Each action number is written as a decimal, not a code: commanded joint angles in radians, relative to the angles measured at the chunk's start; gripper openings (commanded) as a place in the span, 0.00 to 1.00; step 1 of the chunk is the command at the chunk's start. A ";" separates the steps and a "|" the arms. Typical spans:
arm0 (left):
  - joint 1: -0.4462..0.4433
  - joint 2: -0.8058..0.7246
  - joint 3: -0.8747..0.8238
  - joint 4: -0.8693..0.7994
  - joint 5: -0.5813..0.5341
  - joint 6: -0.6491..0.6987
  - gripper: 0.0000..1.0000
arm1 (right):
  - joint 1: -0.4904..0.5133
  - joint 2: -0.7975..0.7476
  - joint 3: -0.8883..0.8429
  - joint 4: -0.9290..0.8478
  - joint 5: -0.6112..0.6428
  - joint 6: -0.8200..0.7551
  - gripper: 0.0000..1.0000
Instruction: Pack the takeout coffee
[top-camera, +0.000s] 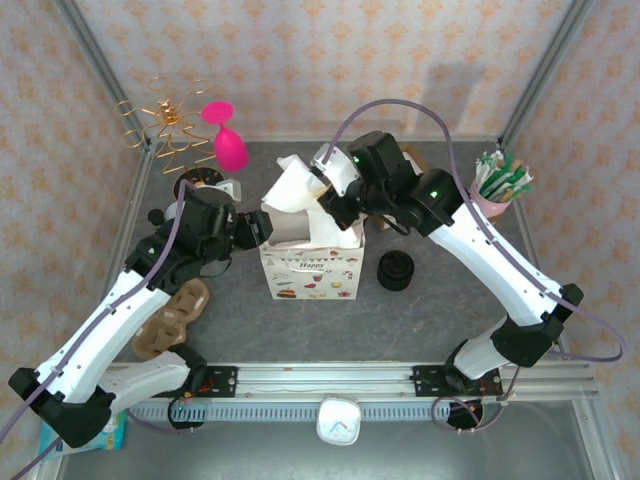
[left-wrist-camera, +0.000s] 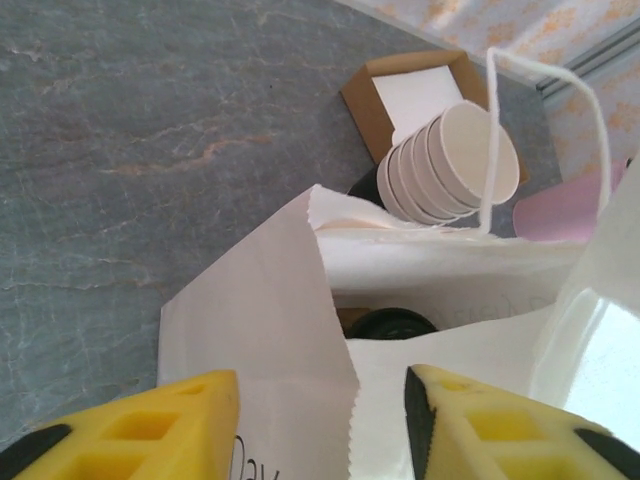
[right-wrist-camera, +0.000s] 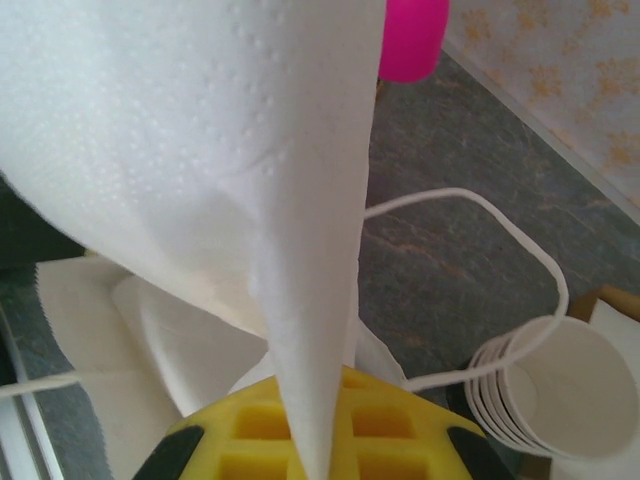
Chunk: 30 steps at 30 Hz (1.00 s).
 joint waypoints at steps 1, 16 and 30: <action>0.014 0.008 -0.023 0.041 0.050 0.017 0.41 | 0.017 -0.008 0.034 -0.100 0.065 -0.065 0.00; 0.027 0.005 -0.052 0.052 0.065 0.029 0.18 | 0.102 0.059 0.156 -0.135 0.281 -0.242 0.00; 0.031 0.005 -0.040 0.053 0.072 0.016 0.10 | 0.136 0.005 -0.023 -0.106 0.315 -0.275 0.00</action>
